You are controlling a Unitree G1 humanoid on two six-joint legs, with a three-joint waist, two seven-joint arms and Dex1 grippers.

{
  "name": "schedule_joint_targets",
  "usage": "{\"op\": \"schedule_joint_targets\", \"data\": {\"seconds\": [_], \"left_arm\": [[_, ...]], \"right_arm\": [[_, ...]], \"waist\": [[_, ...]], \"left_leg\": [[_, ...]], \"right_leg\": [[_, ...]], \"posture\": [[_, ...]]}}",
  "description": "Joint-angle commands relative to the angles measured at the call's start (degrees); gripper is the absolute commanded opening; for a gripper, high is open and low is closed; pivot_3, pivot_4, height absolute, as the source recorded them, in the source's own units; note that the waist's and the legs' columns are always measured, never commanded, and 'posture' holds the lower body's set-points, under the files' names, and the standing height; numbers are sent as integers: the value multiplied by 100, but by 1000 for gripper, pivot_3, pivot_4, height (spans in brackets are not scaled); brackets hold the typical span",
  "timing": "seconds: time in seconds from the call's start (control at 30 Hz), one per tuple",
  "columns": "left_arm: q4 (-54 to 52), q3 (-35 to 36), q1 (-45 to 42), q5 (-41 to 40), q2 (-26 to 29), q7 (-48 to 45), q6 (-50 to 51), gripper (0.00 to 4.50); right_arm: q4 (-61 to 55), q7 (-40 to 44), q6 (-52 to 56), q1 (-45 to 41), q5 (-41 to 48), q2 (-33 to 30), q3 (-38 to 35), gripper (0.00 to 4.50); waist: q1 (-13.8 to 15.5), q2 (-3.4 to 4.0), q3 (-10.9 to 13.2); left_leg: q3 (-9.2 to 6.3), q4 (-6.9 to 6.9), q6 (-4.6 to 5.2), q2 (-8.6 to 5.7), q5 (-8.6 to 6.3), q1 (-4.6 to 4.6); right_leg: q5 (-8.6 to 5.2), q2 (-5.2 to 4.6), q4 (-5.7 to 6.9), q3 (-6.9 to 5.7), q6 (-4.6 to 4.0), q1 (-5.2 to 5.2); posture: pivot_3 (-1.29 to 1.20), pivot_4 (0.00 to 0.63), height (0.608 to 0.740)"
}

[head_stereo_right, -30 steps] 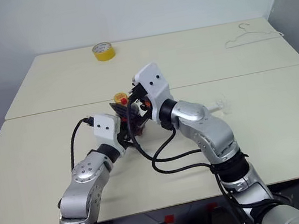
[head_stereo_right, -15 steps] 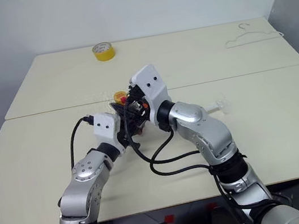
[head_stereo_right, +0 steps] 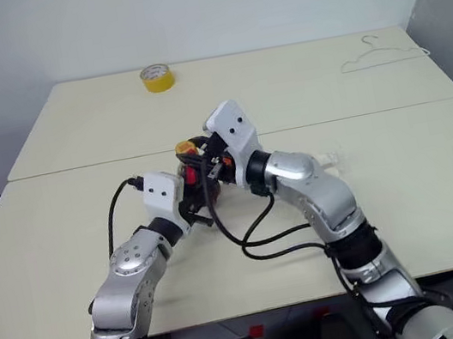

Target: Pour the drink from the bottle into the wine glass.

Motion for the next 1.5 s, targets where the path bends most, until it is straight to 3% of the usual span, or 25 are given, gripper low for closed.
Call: {"op": "schedule_joint_targets", "data": {"seconds": [0.03,0.17,0.33,0.6,0.9,1.1,1.27,1.5], "left_arm": [[-404,167,10,-71,63,-34,-80,648],[-457,179,63,-89,77,-76,-41,648],[-491,176,95,-91,78,-90,-8,648],[-540,152,151,-87,59,-100,22,647],[-470,154,101,-64,55,-113,-17,645],[-503,221,115,5,-23,64,-62,645],[-494,262,110,70,-90,239,-100,645],[-312,232,-19,180,-185,442,-210,645]], "right_arm": [[865,899,-919,-472,-134,-353,-87,1228],[2235,1905,-1792,-1113,-241,-491,-22,1228],[3614,2489,-2625,-1752,-422,-418,22,1228],[4107,3029,-2971,-1953,-408,-409,26,1228],[3165,2886,-2364,-1537,-210,-415,-214,4373],[479,1656,-896,-161,396,-446,-723,4500],[-934,5,-122,617,97,-84,-838,4500],[-2138,-1232,787,1064,-216,295,-407,4500]], "waist": [[-1,0,0],[-6,0,0],[-10,0,0],[-5,0,0],[0,0,0],[25,1,0],[51,1,0],[40,0,0]], "left_leg": [[1,-1,0,0,0,0],[1,-2,0,3,0,2],[0,-2,-1,3,0,1],[-1,1,-2,2,1,0],[0,2,-2,2,1,-2],[-7,-1,-2,2,1,-13],[-6,7,-2,-1,1,-10],[-3,3,-2,-1,1,-10]], "right_leg": [[0,0,0,0,0,-1],[0,1,-2,-1,0,1],[0,0,-3,-1,0,0],[0,-4,-5,-1,0,1],[0,-5,-4,0,0,1],[0,-8,-9,-6,0,-3],[0,-7,2,-2,0,-3],[0,-5,3,0,0,-7]], "posture": [[0,150,740],[0,150,740],[0,150,740],[0,150,740],[0,150,740],[0,150,740],[0,150,740],[0,150,740]]}}
